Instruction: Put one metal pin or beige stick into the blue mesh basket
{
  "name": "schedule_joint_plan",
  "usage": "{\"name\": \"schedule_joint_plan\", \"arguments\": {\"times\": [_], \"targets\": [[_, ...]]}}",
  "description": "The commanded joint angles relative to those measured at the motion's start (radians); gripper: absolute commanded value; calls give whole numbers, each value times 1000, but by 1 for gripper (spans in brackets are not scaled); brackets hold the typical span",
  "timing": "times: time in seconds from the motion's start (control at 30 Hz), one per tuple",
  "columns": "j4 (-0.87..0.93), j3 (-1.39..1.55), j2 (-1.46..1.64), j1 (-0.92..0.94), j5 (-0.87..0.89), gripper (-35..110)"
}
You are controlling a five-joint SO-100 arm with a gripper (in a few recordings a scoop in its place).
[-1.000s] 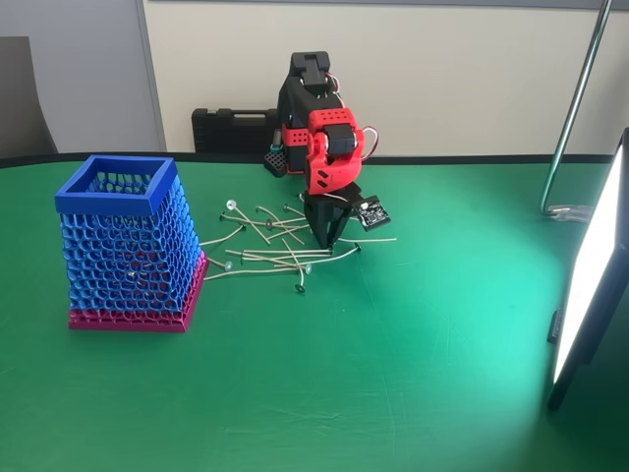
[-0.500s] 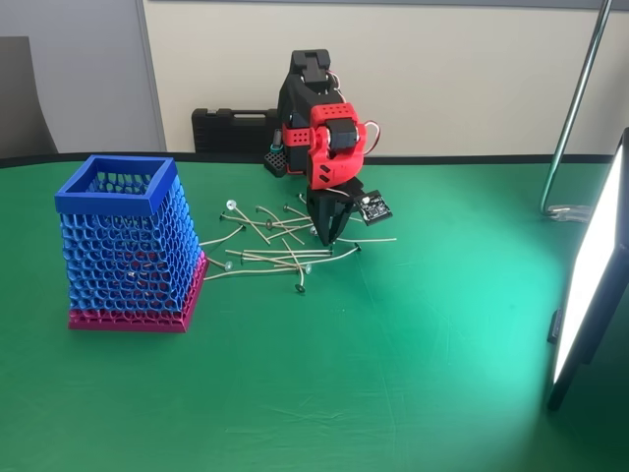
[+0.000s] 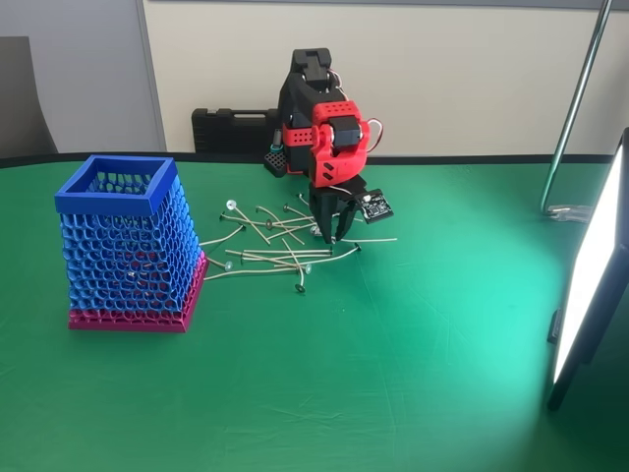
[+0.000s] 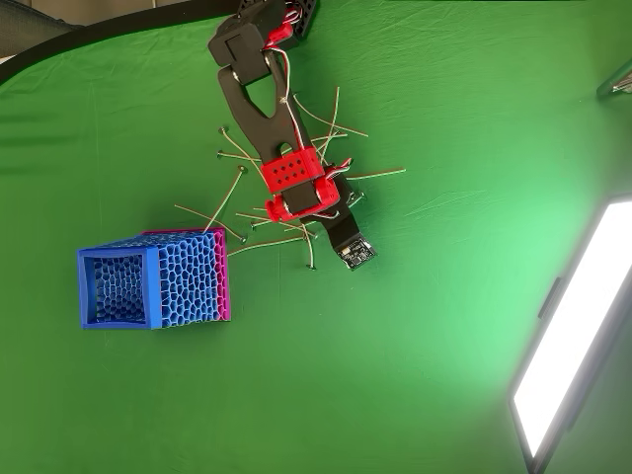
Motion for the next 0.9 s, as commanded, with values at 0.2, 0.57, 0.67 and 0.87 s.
{"name": "schedule_joint_plan", "arguments": {"times": [0.2, 0.57, 0.67, 0.87], "targets": [[-43, 20, 64, 5, 86, 17], [-44, 21, 83, 28, 144, 16], [-44, 28, 87, 35, 144, 16], [-51, 18, 74, 43, 156, 16]]}}
